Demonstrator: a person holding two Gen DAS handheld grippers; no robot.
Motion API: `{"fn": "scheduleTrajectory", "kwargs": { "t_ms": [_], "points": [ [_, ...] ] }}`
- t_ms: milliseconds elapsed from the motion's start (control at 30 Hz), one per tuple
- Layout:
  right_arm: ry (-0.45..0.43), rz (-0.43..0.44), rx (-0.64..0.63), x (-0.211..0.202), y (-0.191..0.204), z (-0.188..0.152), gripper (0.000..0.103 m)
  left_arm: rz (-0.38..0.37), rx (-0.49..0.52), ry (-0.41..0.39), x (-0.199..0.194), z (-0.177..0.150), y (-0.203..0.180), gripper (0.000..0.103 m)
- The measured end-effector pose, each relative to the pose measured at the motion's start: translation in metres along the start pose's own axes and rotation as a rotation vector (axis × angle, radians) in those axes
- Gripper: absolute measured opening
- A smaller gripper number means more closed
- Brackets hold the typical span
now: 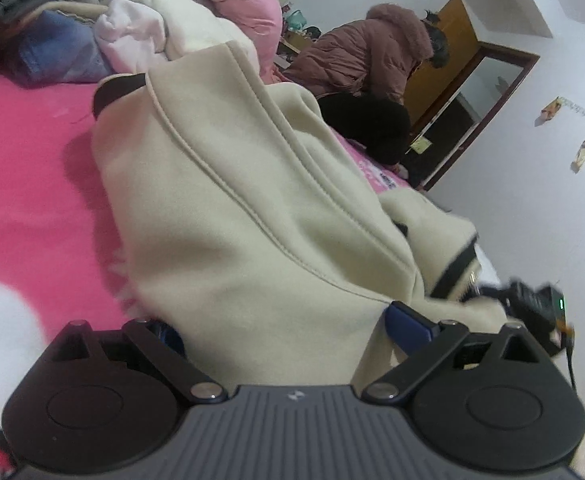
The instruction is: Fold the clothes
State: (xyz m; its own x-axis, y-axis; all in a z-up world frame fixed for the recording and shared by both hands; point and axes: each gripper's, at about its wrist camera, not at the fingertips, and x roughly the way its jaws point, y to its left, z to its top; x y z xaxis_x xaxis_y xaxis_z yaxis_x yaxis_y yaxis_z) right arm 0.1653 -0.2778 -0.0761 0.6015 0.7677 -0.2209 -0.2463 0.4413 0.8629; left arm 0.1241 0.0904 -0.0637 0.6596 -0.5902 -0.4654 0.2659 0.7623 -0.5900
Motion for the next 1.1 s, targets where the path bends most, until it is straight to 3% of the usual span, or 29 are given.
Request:
{"fn": "scheduleTrajectory", "kwargs": {
  "t_ms": [167, 433, 667, 1100],
  "points": [
    [-0.020, 0.017, -0.045, -0.012, 0.020, -0.027, 0.051, -0.078, -0.046, 0.028, 0.023, 0.016, 0.004, 0.102],
    [-0.109, -0.026, -0.143, -0.037, 0.059, -0.071, 0.051, -0.174, 0.029, 0.109, 0.057, 0.029, -0.017, 0.101],
    [-0.216, -0.226, -0.323, -0.054, 0.106, -0.116, 0.052, -0.314, 0.166, 0.224, 0.100, 0.033, -0.055, 0.102],
    [-0.538, -0.544, -0.262, -0.064, 0.122, -0.196, 0.052, -0.532, 0.563, 0.409, 0.152, 0.018, -0.157, 0.103]
  ]
}}
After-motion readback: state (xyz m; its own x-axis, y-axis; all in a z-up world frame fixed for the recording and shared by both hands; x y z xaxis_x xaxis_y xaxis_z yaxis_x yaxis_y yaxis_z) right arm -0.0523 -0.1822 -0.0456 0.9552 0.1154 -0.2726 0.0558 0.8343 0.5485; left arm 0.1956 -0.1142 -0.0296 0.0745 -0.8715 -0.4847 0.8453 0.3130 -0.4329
